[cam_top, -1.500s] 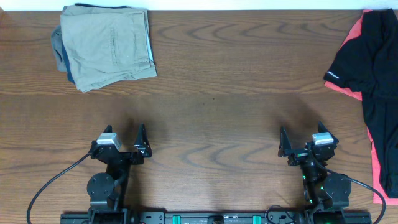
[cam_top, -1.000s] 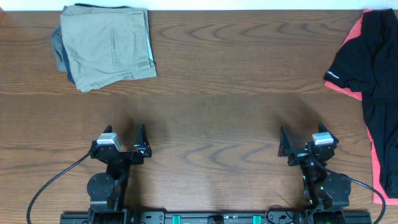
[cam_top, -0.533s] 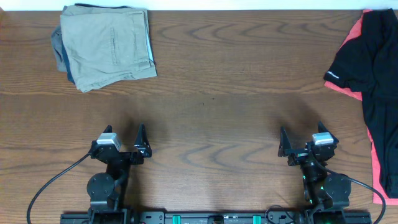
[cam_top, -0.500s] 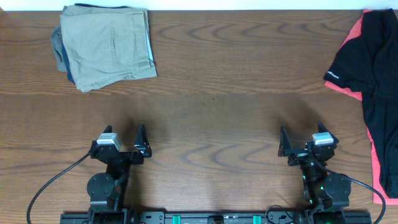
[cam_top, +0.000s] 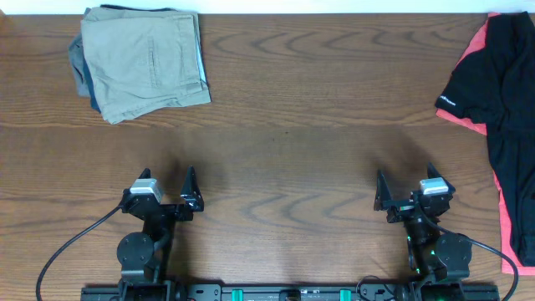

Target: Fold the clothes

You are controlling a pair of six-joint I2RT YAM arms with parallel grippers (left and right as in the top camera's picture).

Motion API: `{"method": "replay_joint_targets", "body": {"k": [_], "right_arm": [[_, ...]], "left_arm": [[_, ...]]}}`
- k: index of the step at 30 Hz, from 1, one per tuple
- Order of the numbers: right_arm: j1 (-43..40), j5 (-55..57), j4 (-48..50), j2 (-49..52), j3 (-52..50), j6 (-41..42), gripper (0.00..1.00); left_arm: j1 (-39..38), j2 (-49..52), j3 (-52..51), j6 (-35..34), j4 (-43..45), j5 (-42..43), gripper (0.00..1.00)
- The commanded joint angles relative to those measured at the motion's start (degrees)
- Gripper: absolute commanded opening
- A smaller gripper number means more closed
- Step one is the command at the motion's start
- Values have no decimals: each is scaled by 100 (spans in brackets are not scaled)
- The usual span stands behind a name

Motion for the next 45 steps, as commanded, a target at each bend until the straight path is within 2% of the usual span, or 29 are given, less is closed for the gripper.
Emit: {"method": "replay_joint_targets", "body": {"k": [1, 37, 39, 44, 45], "right_arm": [[92, 22, -31, -31, -7, -70, 99], [92, -17, -13, -31, -7, -7, 99], [94, -597, 116, -31, -7, 645, 99], [101, -3488, 129, -31, -7, 3746, 99], [101, -3670, 129, -31, -7, 4037, 99]], "left_arm": [[24, -37, -76, 79, -219, 81, 98], [24, -37, -76, 79, -219, 81, 98], [24, -37, -76, 79, -219, 81, 98], [24, -37, -76, 79, -216, 81, 98], [24, -37, -76, 79, -219, 81, 98]]}}
